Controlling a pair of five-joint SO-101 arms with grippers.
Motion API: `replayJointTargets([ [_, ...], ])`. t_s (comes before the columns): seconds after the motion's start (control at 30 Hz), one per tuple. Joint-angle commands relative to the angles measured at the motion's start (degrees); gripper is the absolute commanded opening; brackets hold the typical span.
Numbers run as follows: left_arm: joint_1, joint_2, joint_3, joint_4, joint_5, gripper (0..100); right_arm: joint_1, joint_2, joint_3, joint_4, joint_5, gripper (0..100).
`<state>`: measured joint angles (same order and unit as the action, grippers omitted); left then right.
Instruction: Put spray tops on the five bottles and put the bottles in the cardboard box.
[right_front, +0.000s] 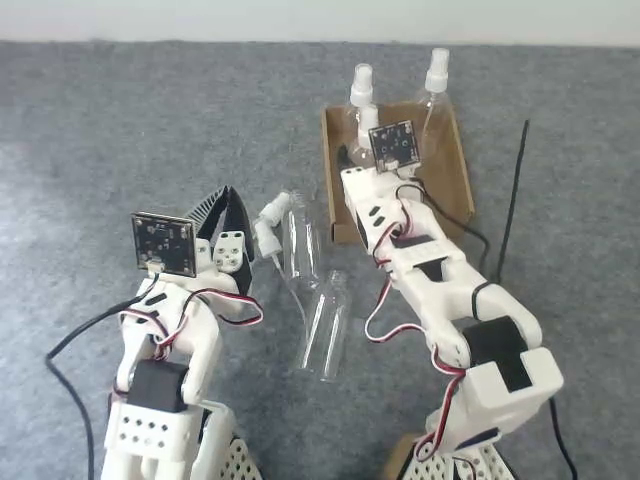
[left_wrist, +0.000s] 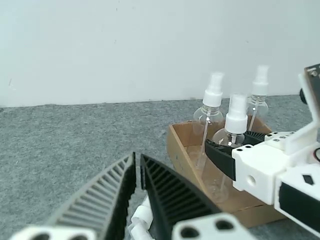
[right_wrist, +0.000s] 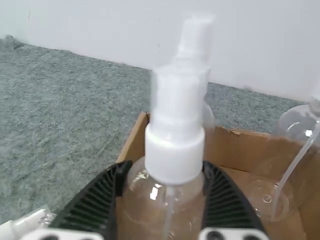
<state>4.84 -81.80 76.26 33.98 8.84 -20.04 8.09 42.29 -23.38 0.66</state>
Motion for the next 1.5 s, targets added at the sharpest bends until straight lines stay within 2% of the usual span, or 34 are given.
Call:
replayJointTargets([
  [0.0,-0.3,-0.6,-0.6,-1.2,-0.5,1,-0.1,-4.6,0.7,-2.9,-0.2,8.4],
  [0.47,-0.3,-0.6,-0.6,-1.2,-0.5,1,-0.3,-4.6,1.2,-2.8,0.1,8.5],
  [0.63,-0.3,-0.6,-0.6,-1.2,-0.5,1,-0.5,-4.6,1.2,-2.8,4.8,8.5],
  [1.47,-0.3,-0.6,-0.6,-1.2,-0.5,1,-0.4,-4.6,1.3,-2.8,4.7,8.5],
])
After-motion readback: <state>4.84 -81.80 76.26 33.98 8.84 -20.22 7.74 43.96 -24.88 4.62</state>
